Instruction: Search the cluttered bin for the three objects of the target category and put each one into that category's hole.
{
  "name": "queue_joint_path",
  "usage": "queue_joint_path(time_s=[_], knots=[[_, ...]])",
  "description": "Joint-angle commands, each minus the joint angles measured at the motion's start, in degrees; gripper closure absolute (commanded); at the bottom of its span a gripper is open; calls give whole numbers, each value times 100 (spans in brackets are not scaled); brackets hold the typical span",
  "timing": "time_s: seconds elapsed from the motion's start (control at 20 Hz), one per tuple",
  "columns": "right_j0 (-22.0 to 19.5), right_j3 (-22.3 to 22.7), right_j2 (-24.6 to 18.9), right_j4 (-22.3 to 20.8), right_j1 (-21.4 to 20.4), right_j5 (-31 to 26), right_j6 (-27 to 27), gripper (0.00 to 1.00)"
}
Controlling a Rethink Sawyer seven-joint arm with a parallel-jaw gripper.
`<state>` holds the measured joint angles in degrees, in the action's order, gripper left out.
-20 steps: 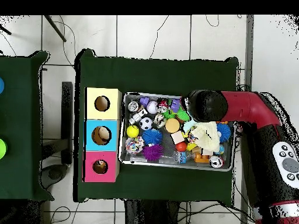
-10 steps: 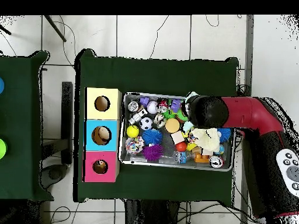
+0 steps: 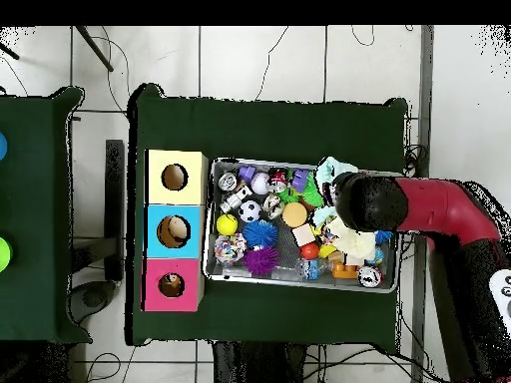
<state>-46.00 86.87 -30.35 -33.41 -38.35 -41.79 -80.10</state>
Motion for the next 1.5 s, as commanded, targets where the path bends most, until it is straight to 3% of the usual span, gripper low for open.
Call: queue_joint_path(time_s=[0.05, 0.3, 0.75, 0.95, 1.35, 1.4, 1.5], knots=[[-122, 381, 79, -347, 487, 508, 219, 0], [-113, 381, 134, -445, 725, 801, 140, 0], [51, -30, 399, -772, 1698, 1741, -114, 0], [86, -201, 445, -744, 1981, 1868, -157, 0], [228, -147, 636, -652, 1961, 2095, -233, 0], [238, -121, 670, -604, 1954, 2162, -274, 100], [276, -94, 705, -576, 1910, 2163, -340, 100]])
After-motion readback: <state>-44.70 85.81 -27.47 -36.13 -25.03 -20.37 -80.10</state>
